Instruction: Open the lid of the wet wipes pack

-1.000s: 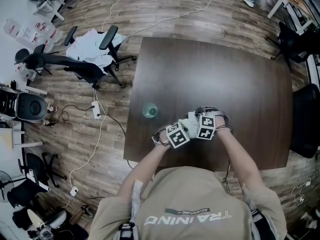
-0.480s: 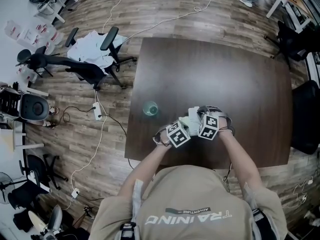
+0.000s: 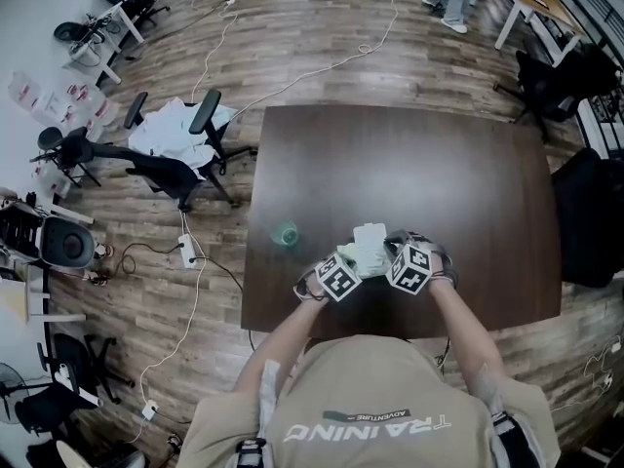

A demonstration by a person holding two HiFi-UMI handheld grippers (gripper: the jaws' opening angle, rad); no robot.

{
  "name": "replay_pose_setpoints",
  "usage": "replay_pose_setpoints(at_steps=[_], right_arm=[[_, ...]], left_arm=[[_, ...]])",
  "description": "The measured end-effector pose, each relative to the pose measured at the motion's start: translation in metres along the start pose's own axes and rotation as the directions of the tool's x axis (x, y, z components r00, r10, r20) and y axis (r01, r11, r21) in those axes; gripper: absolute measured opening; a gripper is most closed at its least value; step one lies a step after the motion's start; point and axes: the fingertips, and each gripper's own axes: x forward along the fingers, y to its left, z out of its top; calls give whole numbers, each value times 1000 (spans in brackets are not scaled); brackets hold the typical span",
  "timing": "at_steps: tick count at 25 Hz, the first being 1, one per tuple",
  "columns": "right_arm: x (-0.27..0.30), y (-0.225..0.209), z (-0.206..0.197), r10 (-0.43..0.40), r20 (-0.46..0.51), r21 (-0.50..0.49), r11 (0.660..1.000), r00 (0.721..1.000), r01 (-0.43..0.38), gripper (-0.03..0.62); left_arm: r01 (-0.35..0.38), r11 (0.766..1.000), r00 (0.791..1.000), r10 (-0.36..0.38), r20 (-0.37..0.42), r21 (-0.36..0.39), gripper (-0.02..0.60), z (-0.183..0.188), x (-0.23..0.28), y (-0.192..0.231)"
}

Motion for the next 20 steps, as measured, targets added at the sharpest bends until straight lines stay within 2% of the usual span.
replay_pose_setpoints(at_steps=[3,6,9,11,12,18,20], right_arm=[[-16,0,-2,-12,28,67,998,1000,10,15],[-28,1,-4,-36,41,85,996,999,33,15],[-36,5,-8,-47,55,110,993,997,41,15],[-43,10,-13,-49,72,151,988,996,38,15],[-47,11,-15,-56,81,174,984,995,41,15],[-63,12,-25,-91,119,289,956,989,53,15],[-67,18,-28,-97,134,318,947,986,50,14]], left_arm=[[-25,1000,1000,25,4,-3,9,2,-3,-1],[-39,999,999,39,21,-31,9,6,-5,1],[-60,994,997,63,32,-88,9,8,-8,8],[-64,987,997,71,41,-145,9,7,-11,7],[-63,986,997,70,38,-151,9,5,-11,5],[-93,994,995,94,13,-60,9,0,-16,-7],[-86,993,996,88,22,-85,9,-2,-19,-11]])
